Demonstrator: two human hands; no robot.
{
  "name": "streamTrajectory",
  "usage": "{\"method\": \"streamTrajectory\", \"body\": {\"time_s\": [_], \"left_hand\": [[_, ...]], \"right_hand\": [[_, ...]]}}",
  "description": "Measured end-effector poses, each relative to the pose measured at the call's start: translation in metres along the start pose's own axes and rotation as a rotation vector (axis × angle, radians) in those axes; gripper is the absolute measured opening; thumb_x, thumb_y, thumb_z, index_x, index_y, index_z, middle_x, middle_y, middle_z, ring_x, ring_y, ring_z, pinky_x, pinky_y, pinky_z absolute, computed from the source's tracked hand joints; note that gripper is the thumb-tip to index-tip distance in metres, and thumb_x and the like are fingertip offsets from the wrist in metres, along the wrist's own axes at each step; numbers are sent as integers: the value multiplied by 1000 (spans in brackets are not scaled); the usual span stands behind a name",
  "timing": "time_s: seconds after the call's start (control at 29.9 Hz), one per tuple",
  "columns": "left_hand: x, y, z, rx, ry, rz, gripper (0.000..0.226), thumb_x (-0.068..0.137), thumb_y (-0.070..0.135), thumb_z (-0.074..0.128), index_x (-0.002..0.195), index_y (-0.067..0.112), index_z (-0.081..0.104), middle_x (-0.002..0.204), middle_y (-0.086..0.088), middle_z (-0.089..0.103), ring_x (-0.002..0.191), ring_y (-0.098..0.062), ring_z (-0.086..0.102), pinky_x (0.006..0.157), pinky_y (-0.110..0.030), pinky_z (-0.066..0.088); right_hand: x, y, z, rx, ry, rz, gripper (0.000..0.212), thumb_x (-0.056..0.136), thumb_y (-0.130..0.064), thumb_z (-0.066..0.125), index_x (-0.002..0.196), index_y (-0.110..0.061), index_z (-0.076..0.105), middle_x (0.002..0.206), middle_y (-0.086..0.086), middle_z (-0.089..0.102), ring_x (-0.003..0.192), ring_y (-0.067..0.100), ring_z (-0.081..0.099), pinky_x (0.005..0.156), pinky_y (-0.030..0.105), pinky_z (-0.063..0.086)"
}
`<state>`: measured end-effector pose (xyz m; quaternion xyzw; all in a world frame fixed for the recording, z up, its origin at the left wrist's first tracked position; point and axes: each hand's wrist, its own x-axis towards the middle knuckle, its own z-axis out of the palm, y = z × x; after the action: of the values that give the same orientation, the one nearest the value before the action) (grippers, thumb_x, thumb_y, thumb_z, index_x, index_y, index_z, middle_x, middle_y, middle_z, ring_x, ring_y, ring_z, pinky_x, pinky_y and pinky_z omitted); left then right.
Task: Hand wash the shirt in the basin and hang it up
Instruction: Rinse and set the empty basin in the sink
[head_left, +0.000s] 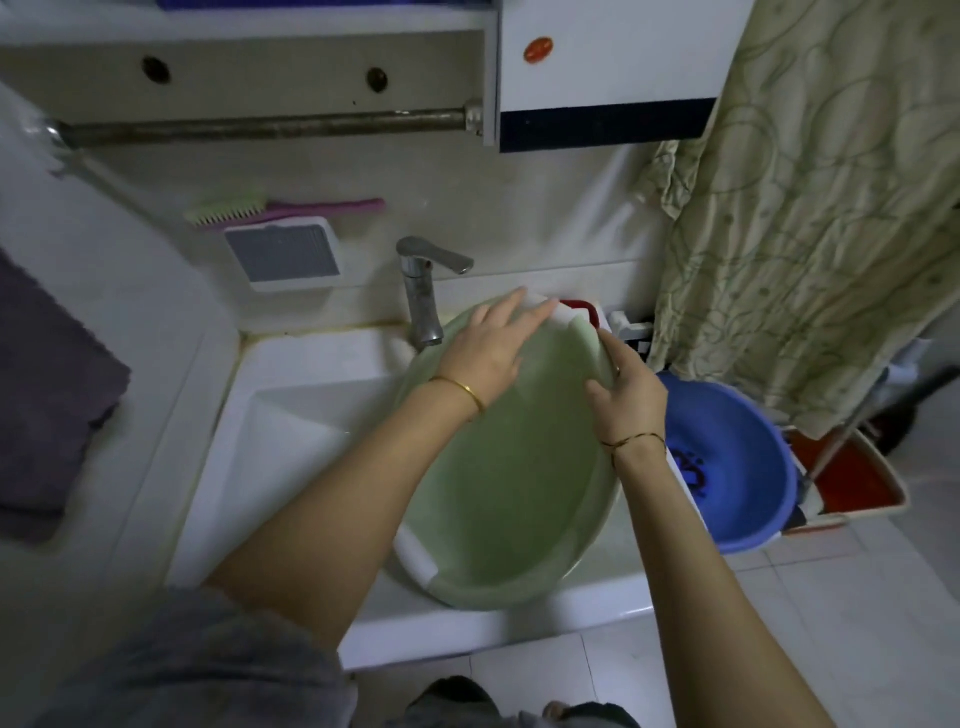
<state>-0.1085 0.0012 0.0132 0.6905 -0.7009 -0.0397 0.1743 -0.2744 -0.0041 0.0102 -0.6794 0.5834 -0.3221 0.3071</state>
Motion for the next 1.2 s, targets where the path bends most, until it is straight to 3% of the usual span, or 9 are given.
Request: {"method": "streamTrajectory", "body": {"time_s": [0.17, 0.37, 0.5, 0.67, 0.8, 0.94, 1.07, 1.2], "left_hand": [[14, 9, 8, 54, -49, 64, 78, 86, 9, 59, 148, 35, 19, 154, -2, 22, 134, -29, 33, 109, -44, 32], [11, 5, 11, -36, 26, 59, 78, 83, 2, 56, 148, 30, 23, 153, -3, 27, 133, -29, 35, 109, -44, 33], [15, 1, 0, -113, 66, 68, 76, 79, -3, 56, 146, 22, 31, 139, -9, 39, 125, -30, 43, 105, -40, 36], [23, 1, -14, -108, 67, 21, 73, 84, 4, 59, 146, 29, 30, 131, -15, 35, 113, -34, 51, 98, -40, 43], [27, 6, -18, -150, 89, -20, 62, 88, 10, 59, 143, 28, 38, 140, -17, 34, 124, -34, 46, 104, -37, 38], [24, 11, -20, -185, 206, -42, 43, 89, 13, 54, 131, 23, 52, 128, -13, 47, 112, -33, 53, 91, -40, 46], [15, 11, -26, -62, 232, -93, 41, 91, 19, 50, 131, 25, 51, 123, -8, 51, 108, -30, 54, 80, -40, 47], [3, 9, -25, 160, 383, -63, 43, 80, 28, 36, 111, 18, 63, 94, -8, 64, 87, -32, 60, 65, -39, 53]], "right_hand": [[3, -5, -15, -64, 5, -41, 63, 83, 0, 57, 141, -20, 43, 134, 6, 56, 122, 24, 52, 94, 17, 29], [2, -12, -14, -123, 5, -45, 61, 85, -6, 57, 142, -24, 41, 128, 7, 60, 117, 26, 54, 94, 25, 34], [-1, -19, -13, -116, 18, -70, 58, 87, -12, 59, 141, -28, 42, 126, 4, 62, 114, 23, 56, 91, 26, 38], [-3, -32, -15, -138, -10, -116, 55, 90, -19, 59, 141, -28, 41, 128, 2, 60, 115, 23, 55, 92, 30, 40], [-2, -38, -16, -175, -23, -173, 56, 90, -24, 60, 142, -28, 40, 131, 1, 57, 119, 20, 52, 94, 28, 38], [-4, -43, -18, -191, -17, -214, 52, 91, -33, 60, 140, -27, 44, 126, 5, 60, 116, 24, 53, 95, 32, 40], [-7, -51, -23, -243, -12, -249, 45, 95, -39, 50, 139, -32, 45, 121, 3, 64, 111, 25, 57, 88, 36, 45], [-12, -60, -30, -366, -42, -281, 43, 97, -40, 47, 139, -39, 42, 120, 0, 64, 110, 23, 58, 80, 34, 44]]}}
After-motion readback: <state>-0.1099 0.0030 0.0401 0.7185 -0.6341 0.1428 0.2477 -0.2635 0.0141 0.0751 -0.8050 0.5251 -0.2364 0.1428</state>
